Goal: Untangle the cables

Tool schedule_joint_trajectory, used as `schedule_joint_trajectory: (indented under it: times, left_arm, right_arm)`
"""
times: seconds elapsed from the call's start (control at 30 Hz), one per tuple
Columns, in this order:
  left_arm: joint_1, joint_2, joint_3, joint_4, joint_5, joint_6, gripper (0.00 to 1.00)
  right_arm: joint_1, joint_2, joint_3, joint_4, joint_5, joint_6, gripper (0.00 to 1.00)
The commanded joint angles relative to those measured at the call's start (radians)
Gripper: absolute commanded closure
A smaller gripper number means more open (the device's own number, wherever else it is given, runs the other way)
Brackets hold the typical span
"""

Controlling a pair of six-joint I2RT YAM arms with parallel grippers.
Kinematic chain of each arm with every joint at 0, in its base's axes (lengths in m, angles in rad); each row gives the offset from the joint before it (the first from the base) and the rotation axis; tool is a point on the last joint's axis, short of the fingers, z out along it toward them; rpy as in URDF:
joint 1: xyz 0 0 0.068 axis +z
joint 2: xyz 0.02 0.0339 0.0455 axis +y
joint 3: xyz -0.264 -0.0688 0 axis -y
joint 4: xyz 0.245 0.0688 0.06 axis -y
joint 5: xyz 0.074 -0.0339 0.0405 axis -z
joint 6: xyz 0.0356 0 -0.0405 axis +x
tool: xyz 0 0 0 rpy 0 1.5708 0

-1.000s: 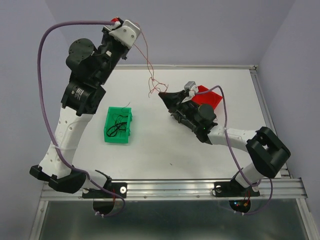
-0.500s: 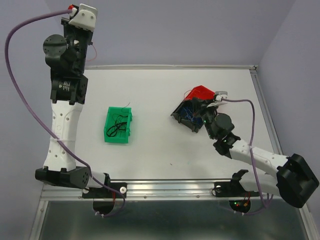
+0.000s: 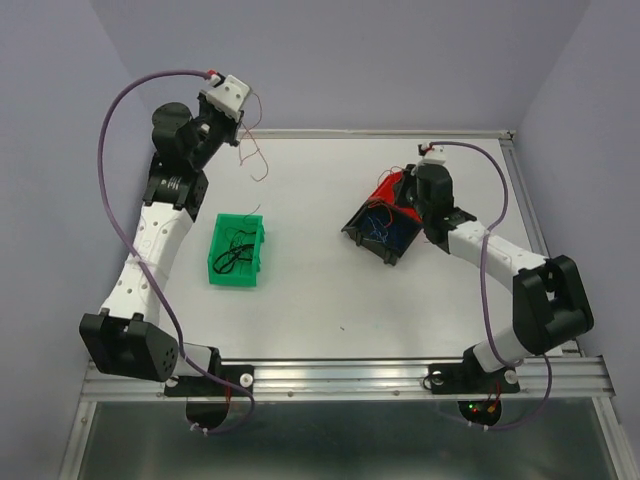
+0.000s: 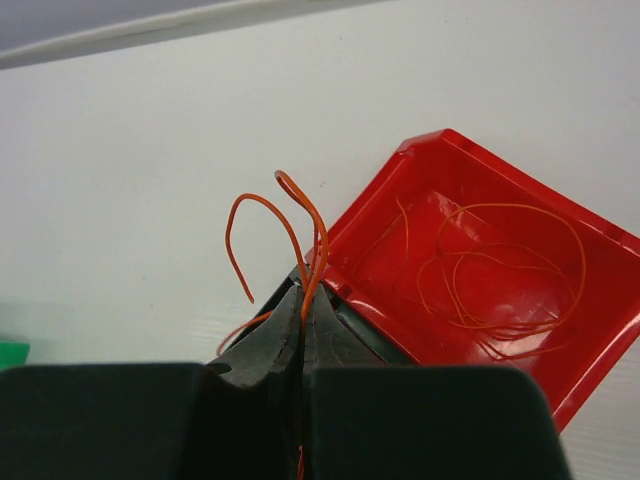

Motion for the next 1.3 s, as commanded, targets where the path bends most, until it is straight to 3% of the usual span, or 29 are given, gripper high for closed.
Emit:
schedule_joint_trajectory:
  times: [0.0, 0.2, 0.4, 0.53, 0.57, 1.0, 1.27]
  left_arm:
    - [-0.037, -0.065, -0.107, 0.135, 0.109, -0.036, 1.00]
    - [-0.078, -0.125, -0.278, 0.241, 0.149, -0.073, 1.00]
    - [-0.119, -0.166, -0.342, 0.261, 0.148, -0.094, 1.00]
    - [-0.168, -0.186, -0.441, 0.281, 0.148, -0.095, 1.00]
    - [-0.243, -0.165, -0.503, 0.298, 0.095, -0.066, 1.00]
    - [-0.261, -0.116, -0.513, 0.276, 0.091, -0.067, 1.00]
    - [-0.259, -0.137, -0.519, 0.272, 0.083, -0.062, 1.00]
  right_arm:
    - [-0.057, 0.044, 0.085, -0.045, -0.112, -0.003, 0.99]
    - [-0.136, 0.096, 0.090, -0.050, -0.145, 0.015, 0.99]
    - [-0.226, 0.137, 0.143, -0.050, -0.208, 0.029, 0.99]
    - [-0.237, 0.143, 0.189, -0.051, -0.208, 0.034, 1.00]
    - [-0.238, 0.146, 0.220, -0.056, -0.208, 0.031, 0.99]
    - [-0.237, 0.136, 0.068, -0.077, -0.208, 0.014, 1.00]
    - [-0.237, 0.234, 0.145, -0.273, -0.195, -0.020, 0.99]
